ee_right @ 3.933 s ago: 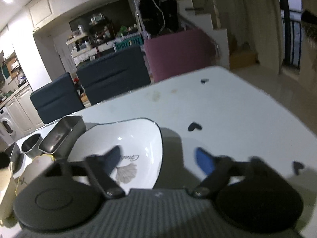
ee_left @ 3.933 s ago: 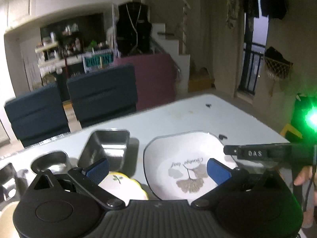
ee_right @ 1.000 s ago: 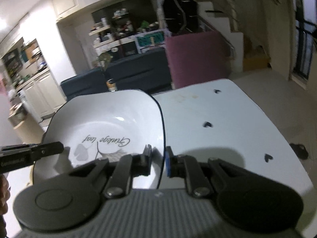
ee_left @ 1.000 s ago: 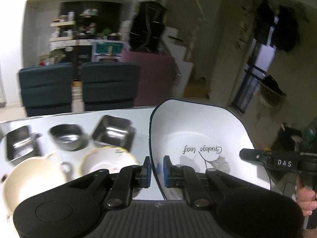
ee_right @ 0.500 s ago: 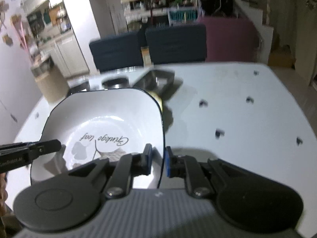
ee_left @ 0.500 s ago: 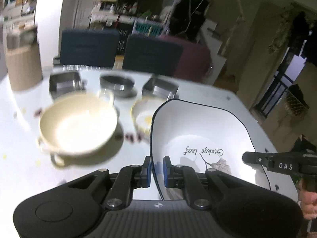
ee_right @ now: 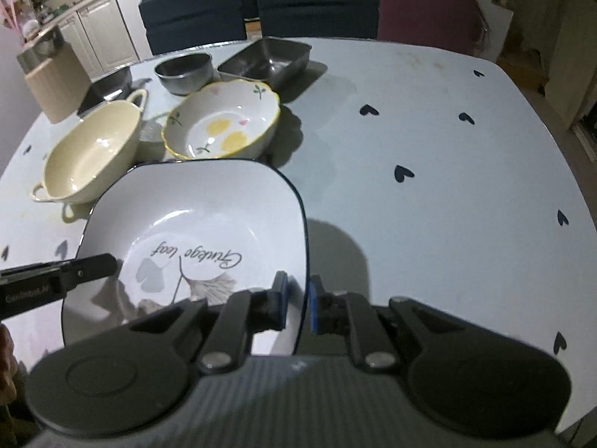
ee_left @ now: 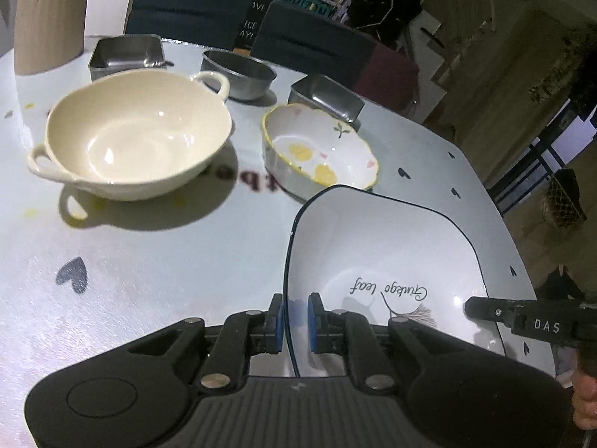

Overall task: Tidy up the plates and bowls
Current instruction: 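Lift the white plate with both grippers and carry it toward the bowls, then lower the white plate onto the table beside the floral bowl with both grippers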

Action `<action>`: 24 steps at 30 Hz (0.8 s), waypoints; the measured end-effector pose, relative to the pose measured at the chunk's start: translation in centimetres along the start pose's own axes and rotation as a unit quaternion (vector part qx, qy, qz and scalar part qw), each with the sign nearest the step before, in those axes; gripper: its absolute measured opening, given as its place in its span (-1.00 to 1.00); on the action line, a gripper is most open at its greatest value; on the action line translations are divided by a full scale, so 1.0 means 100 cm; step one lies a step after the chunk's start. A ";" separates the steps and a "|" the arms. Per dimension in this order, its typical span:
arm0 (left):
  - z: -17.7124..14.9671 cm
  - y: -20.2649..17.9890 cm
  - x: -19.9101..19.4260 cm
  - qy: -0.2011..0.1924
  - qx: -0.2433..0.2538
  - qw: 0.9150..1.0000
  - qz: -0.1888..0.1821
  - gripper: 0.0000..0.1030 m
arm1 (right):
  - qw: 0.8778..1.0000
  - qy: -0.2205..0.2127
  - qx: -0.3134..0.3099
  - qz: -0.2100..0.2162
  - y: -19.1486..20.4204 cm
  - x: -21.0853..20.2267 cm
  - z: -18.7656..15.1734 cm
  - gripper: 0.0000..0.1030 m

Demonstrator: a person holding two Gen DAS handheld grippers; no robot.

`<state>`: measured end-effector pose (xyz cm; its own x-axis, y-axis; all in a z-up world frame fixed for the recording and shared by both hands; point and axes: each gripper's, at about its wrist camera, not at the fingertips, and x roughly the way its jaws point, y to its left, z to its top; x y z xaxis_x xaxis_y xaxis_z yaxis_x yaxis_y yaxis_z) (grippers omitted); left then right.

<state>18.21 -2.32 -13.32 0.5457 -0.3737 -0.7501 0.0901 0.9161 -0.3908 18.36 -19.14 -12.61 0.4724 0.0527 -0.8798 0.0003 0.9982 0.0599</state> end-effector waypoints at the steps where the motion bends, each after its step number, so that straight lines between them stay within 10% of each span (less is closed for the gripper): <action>1: 0.000 0.001 0.003 0.002 0.000 1.000 0.001 -0.73 | 1.000 0.003 -0.002 -0.003 0.001 0.002 -0.001 -0.74; 24: 0.001 0.012 0.036 0.026 -0.002 0.999 0.029 -0.56 | 0.999 0.017 -0.016 -0.024 0.013 0.024 0.011 -0.79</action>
<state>20.37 -2.52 -16.45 0.5065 -0.3268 -0.7979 0.0554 0.9358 -0.3480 20.46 -17.75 -14.15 0.4415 0.0057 -0.8973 -0.0071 1.0000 0.0028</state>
